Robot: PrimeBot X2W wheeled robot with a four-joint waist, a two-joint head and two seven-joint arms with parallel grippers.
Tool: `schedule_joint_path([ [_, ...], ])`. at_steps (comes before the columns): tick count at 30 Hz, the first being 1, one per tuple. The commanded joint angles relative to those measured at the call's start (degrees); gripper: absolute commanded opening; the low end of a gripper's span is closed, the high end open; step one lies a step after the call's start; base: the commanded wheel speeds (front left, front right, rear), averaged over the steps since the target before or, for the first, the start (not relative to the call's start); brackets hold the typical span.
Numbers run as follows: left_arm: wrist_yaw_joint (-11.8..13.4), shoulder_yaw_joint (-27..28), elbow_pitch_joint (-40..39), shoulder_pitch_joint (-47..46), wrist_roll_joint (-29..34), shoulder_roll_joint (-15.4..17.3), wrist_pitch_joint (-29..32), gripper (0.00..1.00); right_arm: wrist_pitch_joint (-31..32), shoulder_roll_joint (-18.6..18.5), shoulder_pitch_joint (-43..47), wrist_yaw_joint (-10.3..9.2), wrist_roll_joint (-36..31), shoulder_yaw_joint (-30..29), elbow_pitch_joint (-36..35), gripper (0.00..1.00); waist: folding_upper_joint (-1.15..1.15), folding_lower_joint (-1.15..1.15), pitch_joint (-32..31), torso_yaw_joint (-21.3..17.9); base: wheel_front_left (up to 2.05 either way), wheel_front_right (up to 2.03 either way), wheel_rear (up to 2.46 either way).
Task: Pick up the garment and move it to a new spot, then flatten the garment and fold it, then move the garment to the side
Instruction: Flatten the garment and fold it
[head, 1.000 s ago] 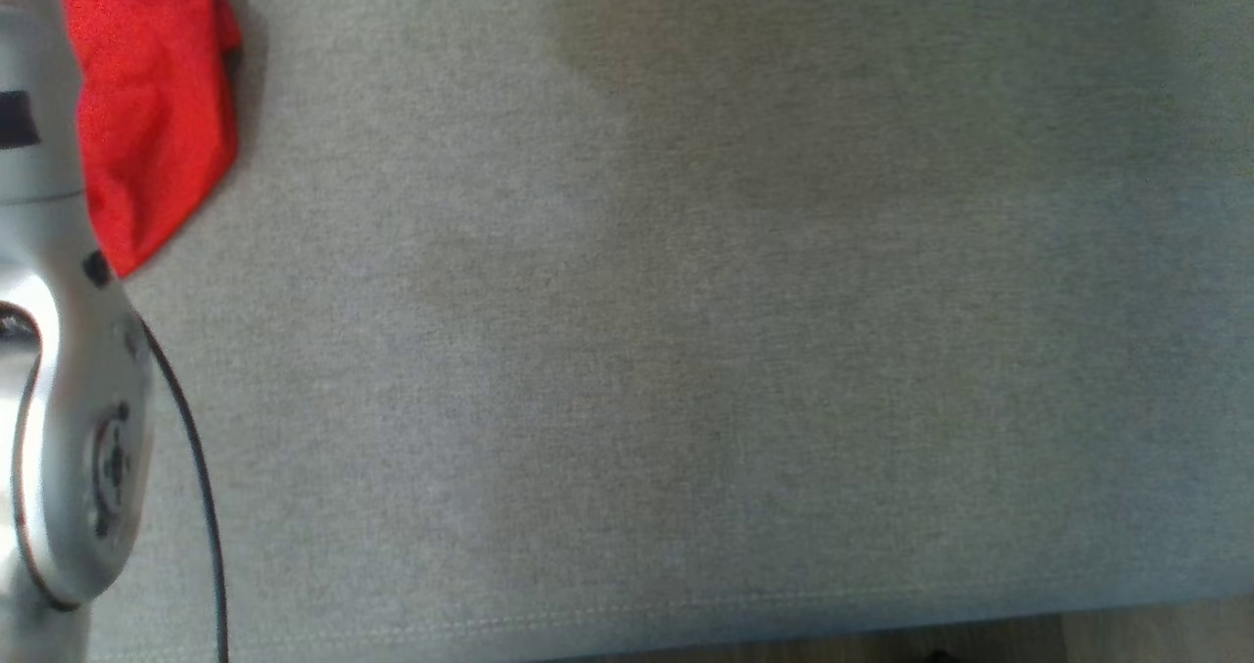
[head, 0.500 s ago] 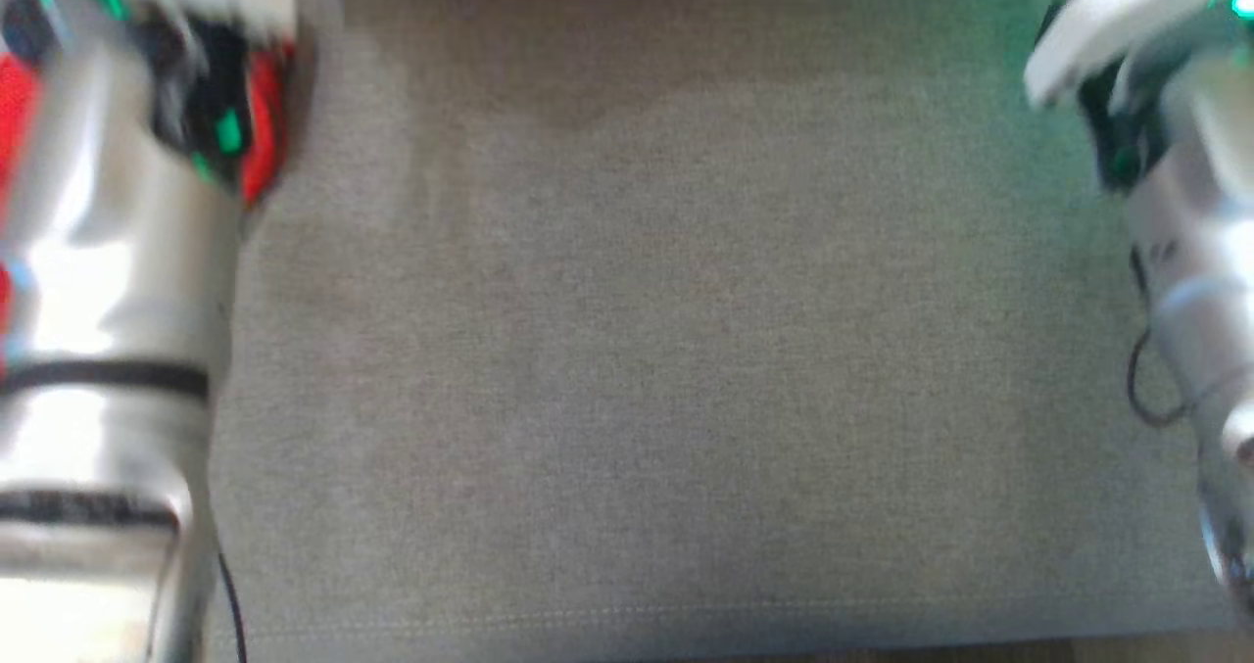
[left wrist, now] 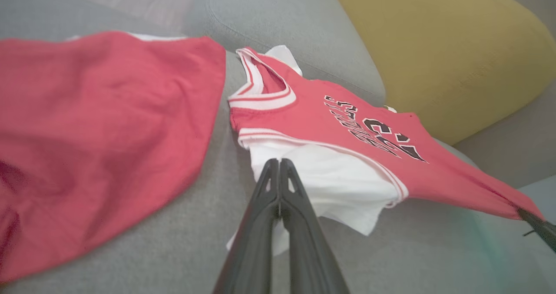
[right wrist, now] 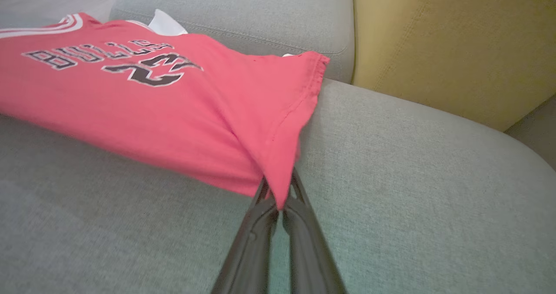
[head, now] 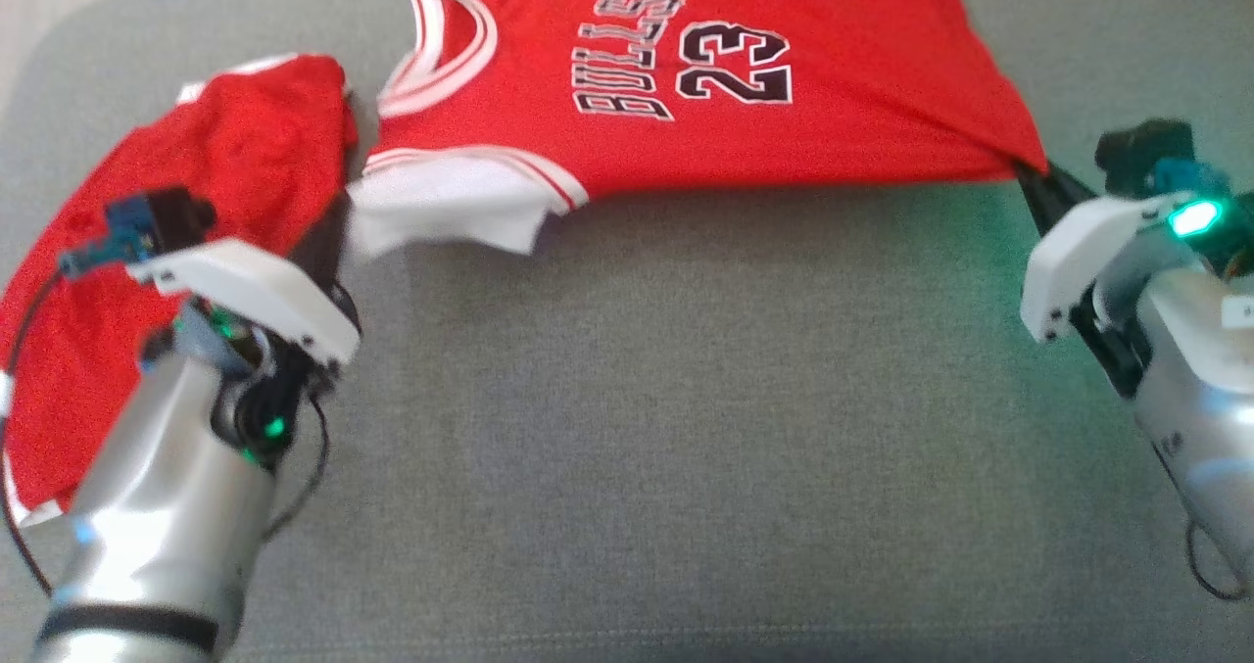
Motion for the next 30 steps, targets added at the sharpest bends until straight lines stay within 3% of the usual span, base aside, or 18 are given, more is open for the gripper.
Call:
schedule_joint_path([
  [1,-0.32,1.57,-3.41,0.17,-2.99,3.01,1.44,0.00,-0.38,-1.73,0.65,0.11,0.75,1.69,-1.87,0.00,0.00,0.00,-1.94,0.21,0.00,0.00,0.00],
  [9,-0.32,-0.45,-14.29,9.00,-10.18,8.56,7.84,0.00,1.89,-6.17,4.11,0.11,5.59,8.87,-4.45,0.00,0.00,0.00,-4.65,-0.25,0.00,0.00,0.00],
  [21,0.35,-0.52,-25.72,17.99,-16.63,13.81,16.97,0.00,8.39,-11.56,7.02,0.11,14.18,18.94,-10.71,0.00,0.00,0.00,-8.04,-1.53,0.00,0.00,0.00],
  [30,1.94,-1.02,-33.35,23.95,-19.56,17.08,22.09,0.00,13.29,-17.94,10.01,0.11,22.31,25.97,-18.65,0.00,0.00,0.00,-11.08,-1.60,0.00,0.00,0.00],
])
